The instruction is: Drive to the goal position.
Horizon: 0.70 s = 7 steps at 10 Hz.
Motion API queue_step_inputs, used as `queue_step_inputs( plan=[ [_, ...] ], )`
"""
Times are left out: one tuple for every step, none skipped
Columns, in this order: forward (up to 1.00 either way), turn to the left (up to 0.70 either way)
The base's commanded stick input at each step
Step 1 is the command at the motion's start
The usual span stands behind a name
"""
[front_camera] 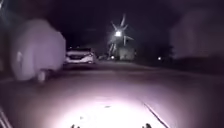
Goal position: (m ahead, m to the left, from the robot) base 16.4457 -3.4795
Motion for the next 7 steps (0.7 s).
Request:
queue_step_inputs(
  plan=[
    [0.85,0.0],
    [0.85,0.0],
    [0.85,0.0],
    [0.85,0.0],
    [0.85,0.0],
    [0.85,0.0],
    [0.85,0.0]
  ],
)
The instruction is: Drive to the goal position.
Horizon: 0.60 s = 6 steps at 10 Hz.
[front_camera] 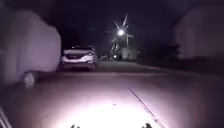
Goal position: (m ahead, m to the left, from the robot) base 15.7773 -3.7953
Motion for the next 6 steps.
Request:
queue_step_inputs(
  plan=[
    [0.85,0.0],
    [0.85,0.0],
    [0.85,-0.12],
    [0.85,-0.29],
    [0.85,-0.34],
    [0.85,-0.34]
  ],
)
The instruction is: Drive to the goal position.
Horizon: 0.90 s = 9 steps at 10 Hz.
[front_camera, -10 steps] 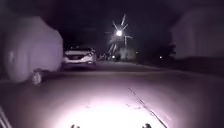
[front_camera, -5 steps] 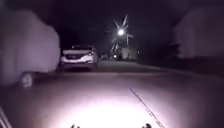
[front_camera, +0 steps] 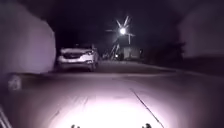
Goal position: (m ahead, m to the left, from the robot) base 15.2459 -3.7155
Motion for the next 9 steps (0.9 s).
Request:
queue_step_inputs(
  plan=[
    [0.85,-0.23],
    [0.85,-0.07],
    [0.85,0.0],
    [0.85,0.0],
    [0.85,0.0],
    [0.85,0.0],
    [0.85,0.0],
    [0.85,-0.02],
    [0.85,-0.31]
  ],
)
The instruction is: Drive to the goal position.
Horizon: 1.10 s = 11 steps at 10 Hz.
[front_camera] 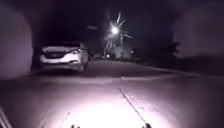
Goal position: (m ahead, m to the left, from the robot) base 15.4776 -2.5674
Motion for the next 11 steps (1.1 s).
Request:
queue_step_inputs(
  plan=[
    [0.85,-0.34],
    [0.85,-0.15],
    [0.85,0.0],
    [0.85,0.0],
    [0.85,0.0],
    [0.85,0.0],
    [0.85,0.0],
    [0.85,0.05],
    [0.85,0.31],
    [0.85,0.34],
    [0.85,0.12]
  ],
)
